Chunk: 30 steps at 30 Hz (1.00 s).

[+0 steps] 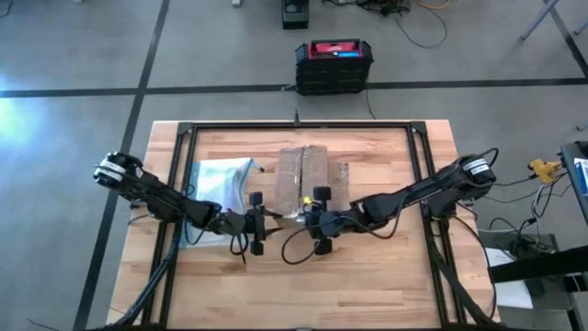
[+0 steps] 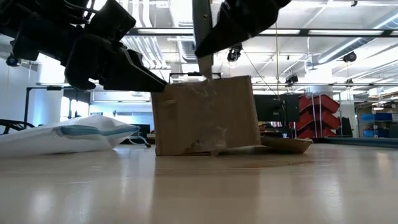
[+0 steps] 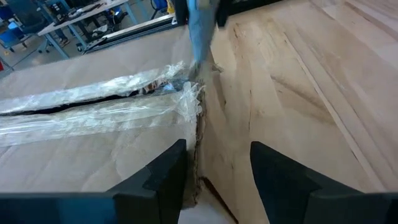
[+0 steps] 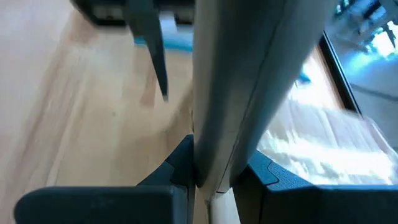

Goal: Unpack boxes
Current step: Break down the cardboard box until it is fully flat

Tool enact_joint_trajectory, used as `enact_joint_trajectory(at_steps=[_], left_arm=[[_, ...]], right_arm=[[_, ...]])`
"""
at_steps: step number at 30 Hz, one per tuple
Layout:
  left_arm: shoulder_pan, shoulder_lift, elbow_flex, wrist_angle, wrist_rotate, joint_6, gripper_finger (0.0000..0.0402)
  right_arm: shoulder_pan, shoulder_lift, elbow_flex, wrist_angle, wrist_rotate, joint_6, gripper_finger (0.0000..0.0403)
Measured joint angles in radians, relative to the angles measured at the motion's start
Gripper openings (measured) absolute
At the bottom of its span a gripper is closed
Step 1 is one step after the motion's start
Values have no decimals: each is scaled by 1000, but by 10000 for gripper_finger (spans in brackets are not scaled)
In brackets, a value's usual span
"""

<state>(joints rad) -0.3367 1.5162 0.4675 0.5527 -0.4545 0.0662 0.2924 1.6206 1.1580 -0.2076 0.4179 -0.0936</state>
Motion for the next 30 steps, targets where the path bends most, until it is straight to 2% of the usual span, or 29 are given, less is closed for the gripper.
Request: enact_joint_trajectory(at_steps=[7,11,15,20,25,28,30], left_arm=[[0,1,-1,-1,0,-9,161],[-1,5,-4,-5,4,-13,161],[1,15,-10,-87,7,-19,155],[-5,-1,41,-72,0,-12,149],[-43,-12,97,-41,-4,-28,150],[-90,-2,106,-33,-4,-83,153],[-134,9,115,44,-28,-109,151]], right_arm=[[51,-77,-3,-149,81,75,50],[93,-126,-3,-99,101,65,50],[144,-181,-3,5,102,18,50],[166,-224,-3,37,110,55,50],[189,-233,-3,33,110,146,50],[205,-254,-3,-57,106,266,50],[216,-273,-3,-156,107,372,50]])
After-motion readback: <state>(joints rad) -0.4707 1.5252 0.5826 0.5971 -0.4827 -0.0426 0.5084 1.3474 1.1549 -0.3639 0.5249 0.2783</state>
